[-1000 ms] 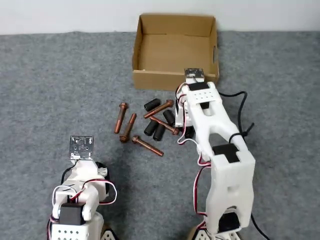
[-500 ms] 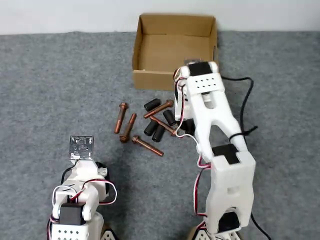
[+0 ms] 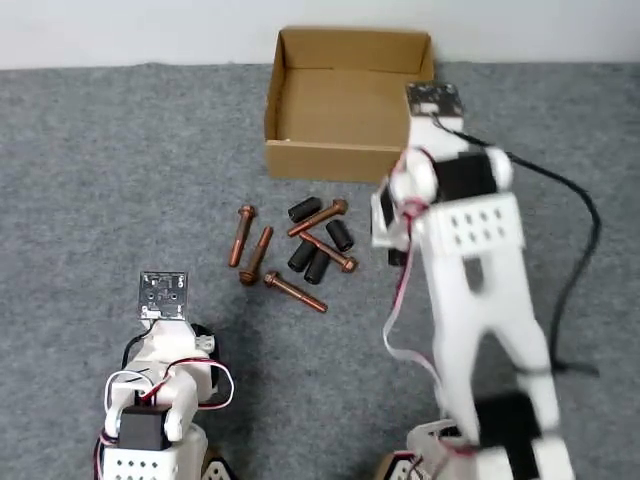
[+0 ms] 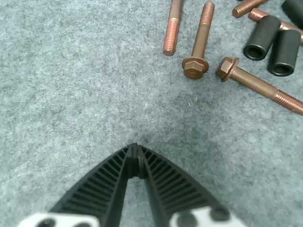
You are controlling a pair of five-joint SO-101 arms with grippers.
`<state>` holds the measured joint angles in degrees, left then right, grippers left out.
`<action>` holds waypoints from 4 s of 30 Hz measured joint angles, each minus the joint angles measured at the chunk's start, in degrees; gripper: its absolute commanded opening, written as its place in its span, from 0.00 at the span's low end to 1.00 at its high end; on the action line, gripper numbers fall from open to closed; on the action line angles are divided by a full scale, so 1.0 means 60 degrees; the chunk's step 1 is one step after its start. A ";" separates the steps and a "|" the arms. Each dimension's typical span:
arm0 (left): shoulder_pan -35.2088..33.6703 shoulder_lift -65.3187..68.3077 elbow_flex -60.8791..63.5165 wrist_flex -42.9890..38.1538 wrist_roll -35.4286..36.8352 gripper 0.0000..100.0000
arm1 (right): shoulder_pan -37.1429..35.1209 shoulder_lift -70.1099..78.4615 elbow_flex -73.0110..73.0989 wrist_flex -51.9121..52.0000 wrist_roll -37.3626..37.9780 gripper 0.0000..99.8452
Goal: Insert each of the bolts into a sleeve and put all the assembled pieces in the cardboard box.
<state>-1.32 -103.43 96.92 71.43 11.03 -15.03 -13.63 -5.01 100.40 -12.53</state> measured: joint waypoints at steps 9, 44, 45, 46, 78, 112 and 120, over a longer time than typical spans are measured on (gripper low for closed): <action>0.0000 0.0000 0.0000 0.0000 0.0000 0.01 | 0.0454 -0.3238 0.3253 -0.0293 0.0000 0.01; 0.0630 0.0000 -0.0557 -0.2095 0.0044 0.01 | 0.2535 -1.2147 1.1267 -0.2974 0.0000 0.01; 0.0659 0.0000 -0.0791 -0.2095 0.0059 0.01 | 0.2520 -1.2220 1.1385 -0.2974 0.0000 0.01; 0.0747 0.0000 -0.1011 -0.2095 0.0059 0.01 | 0.2505 -1.2190 1.1487 -0.2974 0.0000 0.01; 0.0938 1.9326 -1.6337 0.1934 -0.2784 0.06 | 0.3341 -1.2337 1.1692 -0.3092 0.0000 0.01; 0.0234 2.7927 -2.6168 0.4293 -0.2872 0.18 | 0.3414 -1.2337 1.1810 -0.3092 0.0000 0.01; 0.0527 2.8308 -2.6755 0.4484 -0.2755 0.01 | 0.3414 -1.2366 1.2000 -0.3092 0.0000 0.01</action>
<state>1.85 66.42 -63.60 98.33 -5.49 5.45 -87.82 66.99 81.85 -12.53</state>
